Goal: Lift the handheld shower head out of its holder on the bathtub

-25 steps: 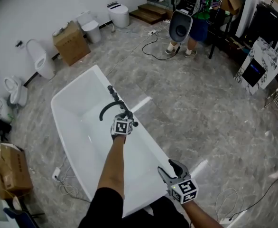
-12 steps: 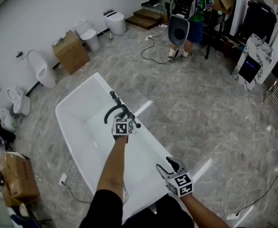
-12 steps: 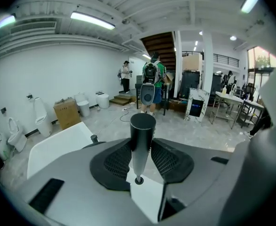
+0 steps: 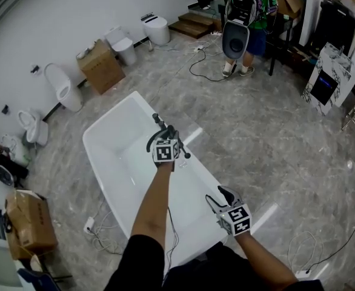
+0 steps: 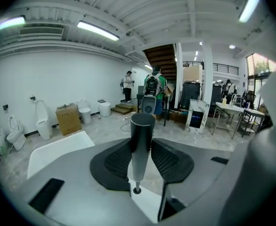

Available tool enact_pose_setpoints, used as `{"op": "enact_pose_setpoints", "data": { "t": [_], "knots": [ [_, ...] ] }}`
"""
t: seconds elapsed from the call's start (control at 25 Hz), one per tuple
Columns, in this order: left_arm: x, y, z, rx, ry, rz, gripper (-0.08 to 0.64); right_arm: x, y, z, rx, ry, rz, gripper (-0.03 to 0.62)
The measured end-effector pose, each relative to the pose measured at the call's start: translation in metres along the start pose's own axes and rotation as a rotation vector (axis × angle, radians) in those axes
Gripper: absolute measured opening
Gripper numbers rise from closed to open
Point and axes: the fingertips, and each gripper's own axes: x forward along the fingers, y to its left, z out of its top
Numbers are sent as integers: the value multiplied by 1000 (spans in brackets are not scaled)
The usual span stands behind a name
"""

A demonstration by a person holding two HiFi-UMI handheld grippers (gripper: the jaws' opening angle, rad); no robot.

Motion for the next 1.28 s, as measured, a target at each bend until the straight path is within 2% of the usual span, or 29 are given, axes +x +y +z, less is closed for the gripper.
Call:
{"op": "enact_pose_setpoints", "data": {
  "t": [0.32,0.52,0.64,0.84,1.04,1.12,1.28],
  "knots": [
    [-44,15,25,5,-45,-17,126,7,21,13,9,-21,1,218],
    [-66,5,27,71,-49,-49,126,7,26,14,48,-35,-28,198],
    [-79,-1,32,71,-77,-68,126,5,32,15,49,-46,-33,192],
    [-100,-3,47,108,-116,-113,126,7,50,30,36,-80,-25,118],
    [-123,1,68,112,-166,-131,126,14,68,46,6,-104,-25,74],
    [-133,7,74,103,-180,-127,127,13,76,52,-18,-124,-42,35],
    [-153,23,90,54,-225,-117,127,14,88,67,-48,-155,-50,17]
  ]
}}
